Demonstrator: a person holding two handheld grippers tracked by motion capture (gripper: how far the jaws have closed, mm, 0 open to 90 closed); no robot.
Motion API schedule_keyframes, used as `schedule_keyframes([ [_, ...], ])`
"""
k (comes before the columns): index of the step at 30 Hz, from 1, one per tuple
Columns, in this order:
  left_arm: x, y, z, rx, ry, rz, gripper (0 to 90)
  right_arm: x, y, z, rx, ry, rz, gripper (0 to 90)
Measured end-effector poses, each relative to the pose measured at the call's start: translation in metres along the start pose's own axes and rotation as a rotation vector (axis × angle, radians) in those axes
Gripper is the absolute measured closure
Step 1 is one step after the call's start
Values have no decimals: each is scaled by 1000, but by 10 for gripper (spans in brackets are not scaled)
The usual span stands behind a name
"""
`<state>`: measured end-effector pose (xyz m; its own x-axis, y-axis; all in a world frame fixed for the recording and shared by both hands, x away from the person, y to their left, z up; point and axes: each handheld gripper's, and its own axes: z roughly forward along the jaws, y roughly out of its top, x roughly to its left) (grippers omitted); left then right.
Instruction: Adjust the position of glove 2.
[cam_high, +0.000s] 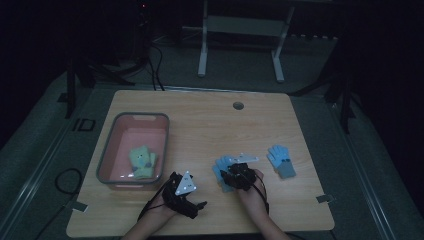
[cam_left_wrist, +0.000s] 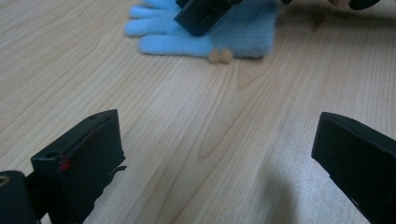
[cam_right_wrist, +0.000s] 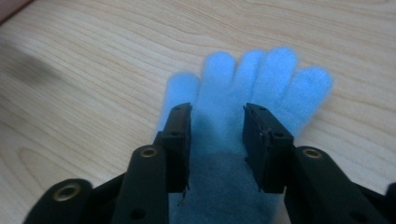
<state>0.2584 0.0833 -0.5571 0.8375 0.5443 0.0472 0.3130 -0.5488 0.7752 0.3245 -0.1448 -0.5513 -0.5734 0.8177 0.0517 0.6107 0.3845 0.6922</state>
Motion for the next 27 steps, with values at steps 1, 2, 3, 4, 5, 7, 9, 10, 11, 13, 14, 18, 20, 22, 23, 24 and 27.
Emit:
schedule_keyframes([
  [1,0,0,0,2,1,1,23,1,0,1,-3,-6,-3,613],
  [2,0,0,0,2,0,2,23,2,0,2,-9,-14,-12,606],
  [3,0,0,0,1,-1,1,23,3,0,3,-11,-22,-18,602],
  [4,-1,0,0,1,0,2,23,4,1,4,-16,-25,-23,601],
  [5,0,0,0,0,0,2,23,5,1,5,-17,-29,-24,600],
  [7,0,0,0,0,0,1,23,6,1,5,-19,-26,-19,592],
  [9,0,0,-1,-2,0,2,23,5,4,1,-28,-2,-15,593],
  [10,0,0,-2,-4,-1,3,23,4,5,-2,-36,13,-12,597],
  [11,1,0,-2,-4,-1,3,23,2,6,-6,-52,34,-4,606],
  [13,1,0,-2,-4,-1,-1,23,-4,9,-14,-70,43,-6,613],
  [14,1,0,-1,-5,0,-1,23,-9,10,-21,-88,57,-3,619],
  [18,1,0,-1,-5,-2,0,23,-31,13,-40,-125,45,-18,646],
  [20,1,-1,-1,-4,-4,1,23,-45,12,-50,-133,39,-20,664],
  [22,1,-1,0,0,-5,3,23,-60,10,-59,-150,21,-22,670],
  [23,1,-1,1,2,-6,5,23,-67,9,-63,-151,18,-17,673],
  [24,1,-1,1,3,-7,7,23,-74,7,-68,-159,19,-14,673],
  [27,1,-1,1,1,-7,3,23,-94,3,-79,-166,10,-17,669],
])
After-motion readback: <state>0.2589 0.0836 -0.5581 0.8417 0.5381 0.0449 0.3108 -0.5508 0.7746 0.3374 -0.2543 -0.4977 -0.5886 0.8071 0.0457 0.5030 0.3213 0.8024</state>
